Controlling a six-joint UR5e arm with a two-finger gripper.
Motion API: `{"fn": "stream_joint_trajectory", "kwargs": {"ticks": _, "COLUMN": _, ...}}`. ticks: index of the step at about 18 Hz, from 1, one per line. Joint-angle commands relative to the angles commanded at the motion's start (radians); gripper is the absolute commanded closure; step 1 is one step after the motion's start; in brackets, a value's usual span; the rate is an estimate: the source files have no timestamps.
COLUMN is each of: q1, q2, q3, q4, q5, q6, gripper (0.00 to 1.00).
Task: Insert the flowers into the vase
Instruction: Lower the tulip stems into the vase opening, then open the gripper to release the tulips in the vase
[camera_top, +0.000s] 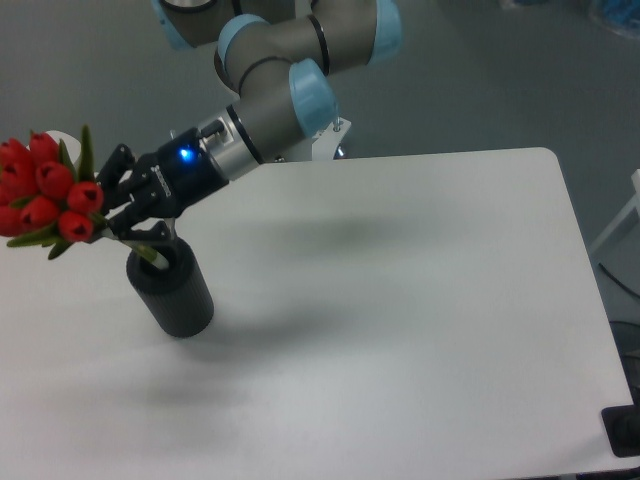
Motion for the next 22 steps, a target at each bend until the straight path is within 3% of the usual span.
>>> {"fn": "stream_joint_trajectory", "kwargs": {"ticks": 9, "q1": 0.044, "q2": -0.083, "q3": -0.063, "q4": 0.005, "q5": 0.002, "q6": 0.175, "gripper": 0.75}}
{"fn": "stream_joint_trajectory", "kwargs": {"ticks": 13, "q1": 0.093, "q2": -0.080, "q3": -0.074, "q4": 0.005, "q5": 0.002, "q6": 0.172, "gripper": 0.47}}
{"fn": "stream_joint_trajectory", "kwargs": {"ticks": 16, "q1": 0.127, "q2": -0.069, "q3": -0.103, "q4": 0.006, "q5": 0.002, "q6": 0.173, "gripper": 0.07}}
{"fn": "stream_joint_trajectory", "kwargs": {"ticks": 17, "q1": 0.133, "q2": -0.065, "q3": -0.109, "q4": 0.006, "q5": 0.002, "q6": 0.169, "gripper": 0.00}}
{"fn": "stream_joint_trajectory", "kwargs": {"ticks": 22, "q1": 0.141, "q2": -0.032, "q3": -0.132, "q4": 0.005, "q5": 0.006, "q6": 0.163, "gripper": 0.00}}
